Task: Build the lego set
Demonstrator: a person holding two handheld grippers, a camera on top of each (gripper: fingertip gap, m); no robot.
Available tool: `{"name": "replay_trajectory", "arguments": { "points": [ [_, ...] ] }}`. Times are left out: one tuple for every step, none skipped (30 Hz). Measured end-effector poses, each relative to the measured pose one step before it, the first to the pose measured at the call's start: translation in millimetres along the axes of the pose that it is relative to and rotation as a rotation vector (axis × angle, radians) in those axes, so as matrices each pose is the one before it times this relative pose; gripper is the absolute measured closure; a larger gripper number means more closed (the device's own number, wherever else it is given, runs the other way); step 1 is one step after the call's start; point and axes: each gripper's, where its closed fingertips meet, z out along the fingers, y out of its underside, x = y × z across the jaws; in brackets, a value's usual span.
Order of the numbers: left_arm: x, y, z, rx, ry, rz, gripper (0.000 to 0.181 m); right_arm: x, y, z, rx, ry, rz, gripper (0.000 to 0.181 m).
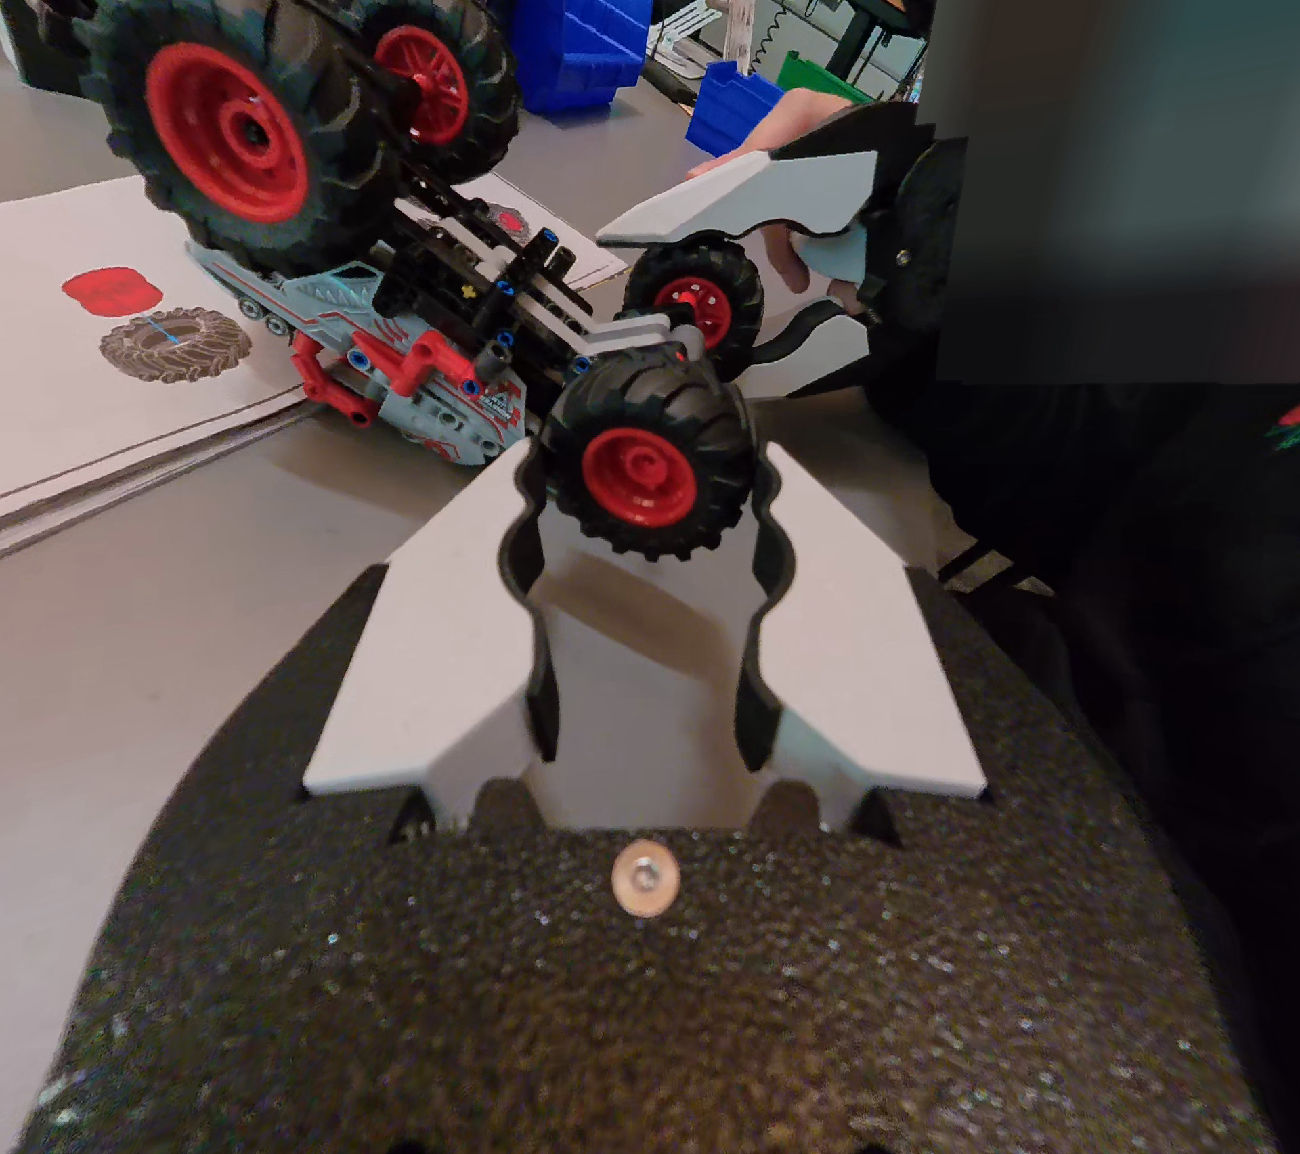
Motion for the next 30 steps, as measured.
{"name": "replay_trajectory", "arguments": {
  "points": [
    [0.46,0.1,0.06,-0.002,0.0,0.0108,0.125,0.29,0.29,0.01,-0.0039,0.0024,-0.0014,0.118],
    [0.22,0.07,0.01,-0.0019,0.0005,0.0075,0.125,0.07,0.08,-0.13,-0.0053,0.0028,-0.0034,0.117],
    [0.02,0.02,0.0,-0.001,0.0012,0.0021,0.125,0.07,0.15,-0.08,-0.0064,0.0029,-0.0041,0.118],
    [0.04,0.1,0.05,-0.001,0.0014,-0.0016,0.125,0.0,0.01,0.04,-0.0048,0.0013,-0.0004,0.118],
    [-0.24,0.08,0.01,-0.001,-0.0003,-0.0022,0.125,0.27,-0.14,0.2,-0.0024,0.0019,-0.0022,0.118],
    [-0.07,0.28,0.1,-0.0018,0.0007,-0.0024,0.125,0.6,0.39,0.32,-0.0029,0.0035,-0.0002,0.118],
    [0.04,0.28,0.17,-0.0021,0.0019,-0.0021,0.125,0.18,0.39,-0.12,-0.0029,0.0005,-0.0008,0.118],
    [-0.02,0.03,-0.01,-0.0002,-0.0003,-0.0003,0.125,0.06,-0.1,0.03,-0.0029,0.0026,-0.0062,0.118],
    [0.04,0.13,0.05,-0.0001,-0.0006,-0.0012,0.125,0.24,0.28,0.35,-0.0056,0.0029,-0.0033,0.118],
    [0.31,0.3,0.05,-0.0009,0.003,-0.0065,0.125,0.22,0.54,0.17,-0.0083,0.0014,-0.0013,0.118],
    [0.4,0.27,-0.15,0.0006,0.0051,-0.0108,0.125,0.3,0.42,0.08,-0.0074,0.001,-0.0027,0.118],
    [0.0,0.04,-0.13,0.0021,0.0019,-0.0092,0.125,0.0,-0.3,-0.09,-0.0036,-0.0007,0.0023,0.118],
    [-0.11,-0.05,-0.16,0.0019,-0.0013,-0.0033,0.125,0.01,-0.34,0.18,-0.0024,0.0008,-0.0014,0.118],
    [0.23,-0.08,-0.14,0.0008,-0.0009,0.0011,0.125,0.24,0.15,0.16,-0.004,0.0019,-0.0007,0.118],
    [0.27,0.45,-0.03,-0.0014,-0.002,0.0003,0.125,0.02,0.65,-0.11,-0.005,0.0013,-0.0009,0.118],
    [-0.18,0.29,-0.05,-0.0002,-0.0044,-0.0024,0.124,-0.2,0.13,-0.68,-0.0048,0.0016,-0.0027,0.118],
    [-0.27,0.02,-0.23,0.0024,-0.0046,-0.0046,0.125,-0.14,-0.49,-0.02,-0.003,0.0026,-0.0049,0.118],
    [-0.35,0.09,-0.15,0.002,-0.0029,-0.0057,0.124,0.07,-0.37,-0.18,-0.003,0.0025,-0.0037,0.118],
    [-0.1,-0.05,-0.04,0.0019,-0.0019,-0.0042,0.125,0.09,-0.25,-0.03,-0.0032,0.0005,-0.0026,0.117],
    [-0.02,-0.08,0.06,0.0018,-0.0023,0.0,0.125,0.03,0.33,-0.13,-0.0037,-0.0002,-0.002,0.118],
    [-0.49,0.09,-0.45,-0.0004,-0.0026,0.0028,0.124,0.26,-0.35,0.47,-0.0041,0.0016,-0.0035,0.118],
    [-0.55,0.06,-0.45,-0.0014,-0.0022,-0.0002,0.124,0.44,0.02,0.62,-0.0074,0.0046,-0.0072,0.118],
    [-0.02,-0.31,0.12,0.0006,-0.0011,-0.0044,0.124,-0.07,0.51,0.04,-0.0109,0.0036,-0.008,0.118],
    [-0.01,-0.69,0.08,0.0029,-0.0005,-0.0068,0.125,0.31,0.29,-0.25,-0.0098,0.004,-0.0075,0.118],
    [-0.04,-0.39,0.05,0.0011,0.0015,-0.0098,0.125,0.42,0.42,-0.08,-0.0068,0.0023,-0.0028,0.118],
    [0.14,0.01,0.03,-0.0009,0.0056,-0.0124,0.125,0.18,0.28,0.15,-0.0041,0.002,-0.0023,0.117],
    [0.49,-0.17,0.08,0.0017,0.007,-0.0134,0.125,0.17,0.39,0.13,-0.0034,0.0017,-0.0027,0.118],
    [0.46,0.12,0.35,0.0018,0.0052,-0.0151,0.125,0.0,0.62,0.04,-0.0049,-0.0004,0.0007,0.118],
    [0.33,0.43,0.49,0.0003,0.0024,-0.0145,0.125,0.04,0.54,-0.1,-0.0053,-0.0001,0.0029,0.118],
    [0.01,0.27,0.3,0.0013,-0.0027,-0.0047,0.125,0.35,0.14,0.01,-0.0038,0.0024,-0.0037,0.118]
  ]
}}
